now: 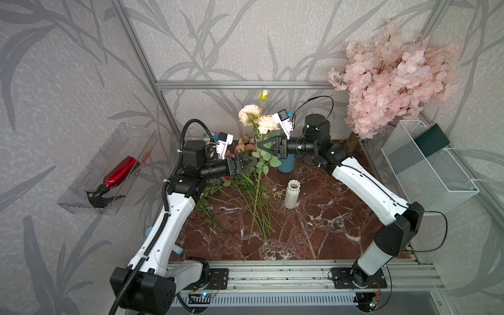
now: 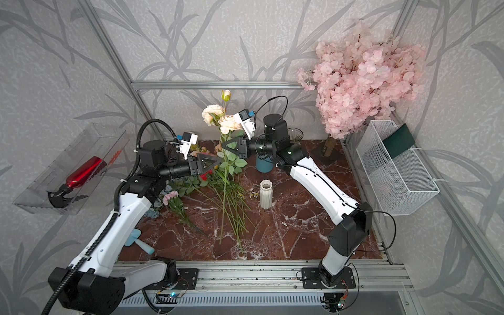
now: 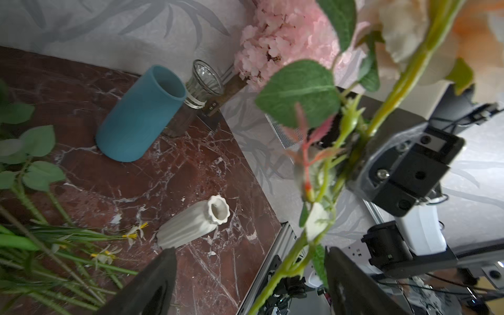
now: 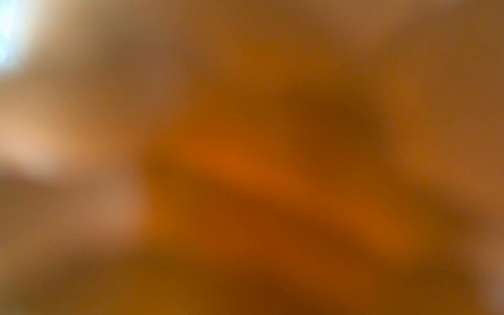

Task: Place the pink flowers into the vase
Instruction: Pick up the flower at the center of the board.

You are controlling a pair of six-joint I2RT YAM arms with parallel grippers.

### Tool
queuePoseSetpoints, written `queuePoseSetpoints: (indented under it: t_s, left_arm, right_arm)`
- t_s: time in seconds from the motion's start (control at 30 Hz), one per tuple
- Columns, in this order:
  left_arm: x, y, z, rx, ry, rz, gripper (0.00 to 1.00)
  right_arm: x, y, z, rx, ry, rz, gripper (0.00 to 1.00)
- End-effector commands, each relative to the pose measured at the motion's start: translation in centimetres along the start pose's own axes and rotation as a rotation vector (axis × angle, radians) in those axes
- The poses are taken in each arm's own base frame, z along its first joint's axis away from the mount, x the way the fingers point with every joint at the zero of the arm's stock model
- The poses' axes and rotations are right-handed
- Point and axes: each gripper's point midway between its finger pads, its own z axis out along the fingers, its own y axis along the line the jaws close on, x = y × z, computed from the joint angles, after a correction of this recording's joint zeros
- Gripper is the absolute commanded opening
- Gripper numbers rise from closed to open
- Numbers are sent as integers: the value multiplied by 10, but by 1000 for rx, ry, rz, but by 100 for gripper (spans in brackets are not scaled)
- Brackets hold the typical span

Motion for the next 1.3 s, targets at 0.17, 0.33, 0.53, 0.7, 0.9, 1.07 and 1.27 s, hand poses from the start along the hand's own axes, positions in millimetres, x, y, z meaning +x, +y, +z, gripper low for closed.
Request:
queuePoseSetpoints:
  t_s: [0.17,0.33,0.53,0.7,0.9,1.07,1.27]
  left_arm:
    - [-26,32,-45,-323,-217,64,87]
    - [-15,57,-42,-367,-197,22,87]
    - [-11,61,-45,-372,-200,22,87]
    - [-11,62,-48,-377,-204,19,87]
    - [-10,72,-52,-428,-208,10,87]
    - [-7,86,-55,-494,-195,-13,87]
    - [-7,90,-56,-501,-198,-22,87]
  right_arm:
    - [-41,-7,-44,426,-58,-295,0]
    - [-79,8,-63,572,-152,-429,0]
    - [-125,29,-95,703,-312,-550,0]
    - [-155,45,-119,836,-430,-671,0]
    - [-184,63,-146,961,-551,-804,0]
    - [-206,66,-157,1073,-586,-906,0]
    - [-223,58,-162,1229,-577,-1001,0]
